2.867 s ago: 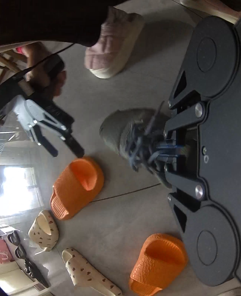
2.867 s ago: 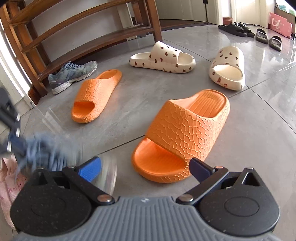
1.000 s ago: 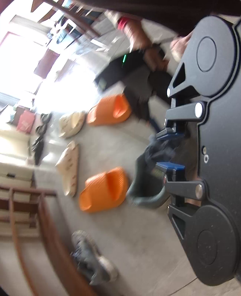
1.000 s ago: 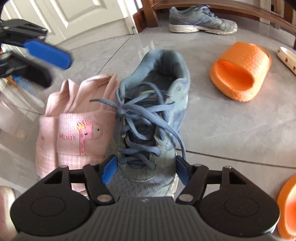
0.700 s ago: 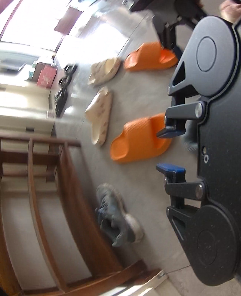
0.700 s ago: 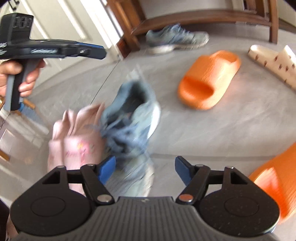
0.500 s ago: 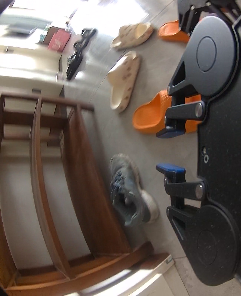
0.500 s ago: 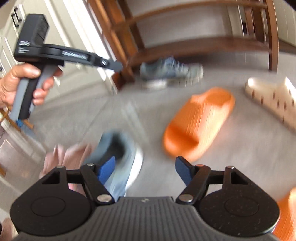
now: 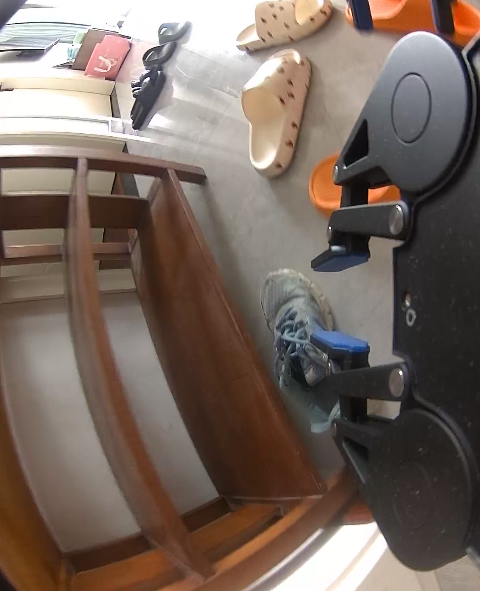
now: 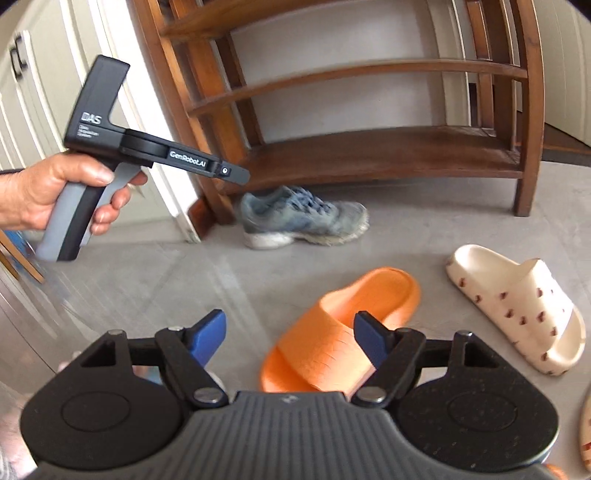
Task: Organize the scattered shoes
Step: 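Move the left gripper under the shoe rack and grasp the other grey sneaker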
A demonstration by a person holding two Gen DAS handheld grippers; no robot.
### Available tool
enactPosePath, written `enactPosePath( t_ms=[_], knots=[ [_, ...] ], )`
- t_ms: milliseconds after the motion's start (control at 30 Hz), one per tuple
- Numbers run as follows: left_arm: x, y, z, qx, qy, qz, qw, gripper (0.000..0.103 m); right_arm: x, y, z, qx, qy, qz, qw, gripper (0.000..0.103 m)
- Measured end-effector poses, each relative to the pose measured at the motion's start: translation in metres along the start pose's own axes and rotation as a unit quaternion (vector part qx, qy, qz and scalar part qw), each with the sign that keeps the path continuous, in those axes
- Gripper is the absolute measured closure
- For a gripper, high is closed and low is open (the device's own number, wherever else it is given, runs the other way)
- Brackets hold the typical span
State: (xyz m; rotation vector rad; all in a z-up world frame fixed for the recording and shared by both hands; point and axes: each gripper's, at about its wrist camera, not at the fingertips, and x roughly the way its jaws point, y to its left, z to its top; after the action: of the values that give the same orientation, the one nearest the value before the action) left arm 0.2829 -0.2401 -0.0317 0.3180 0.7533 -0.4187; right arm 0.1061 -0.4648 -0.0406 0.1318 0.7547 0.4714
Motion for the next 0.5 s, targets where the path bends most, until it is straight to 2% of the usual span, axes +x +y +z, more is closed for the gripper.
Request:
enactPosePath(
  t_ms=[167, 267, 333, 400, 433, 467, 500],
  knots=[
    [0.067, 0.026, -0.007, 0.023, 0.013, 0.002, 0.9996, 0.065, 0.005, 0.006, -0.001, 0.000, 0.043, -0.041, 0.998, 0.023],
    [0.093, 0.026, -0.004, 0.038, 0.021, 0.000, 0.9991, 0.063, 0.007, 0.014, -0.007, -0.015, 0.055, -0.063, 0.996, 0.022],
    [0.108, 0.027, -0.003, 0.041, 0.030, -0.002, 0.9987, 0.062, 0.010, 0.016, -0.014, 0.002, 0.064, -0.075, 0.995, 0.022],
    [0.118, 0.028, -0.004, 0.028, 0.030, -0.020, 0.9990, 0.068, 0.016, 0.017, -0.017, 0.012, 0.072, -0.083, 0.994, 0.022],
    [0.122, 0.030, -0.005, 0.021, 0.029, -0.030, 0.9989, 0.074, 0.019, 0.018, -0.017, 0.015, 0.075, -0.084, 0.993, 0.022],
    [0.123, 0.029, -0.006, 0.030, 0.025, -0.039, 0.9985, 0.085, 0.026, 0.020, -0.017, 0.013, 0.078, -0.092, 0.993, 0.022],
    [0.122, 0.029, -0.007, 0.040, 0.021, -0.048, 0.9978, 0.090, 0.030, 0.023, -0.014, 0.005, 0.078, -0.097, 0.992, 0.022]
  ],
)
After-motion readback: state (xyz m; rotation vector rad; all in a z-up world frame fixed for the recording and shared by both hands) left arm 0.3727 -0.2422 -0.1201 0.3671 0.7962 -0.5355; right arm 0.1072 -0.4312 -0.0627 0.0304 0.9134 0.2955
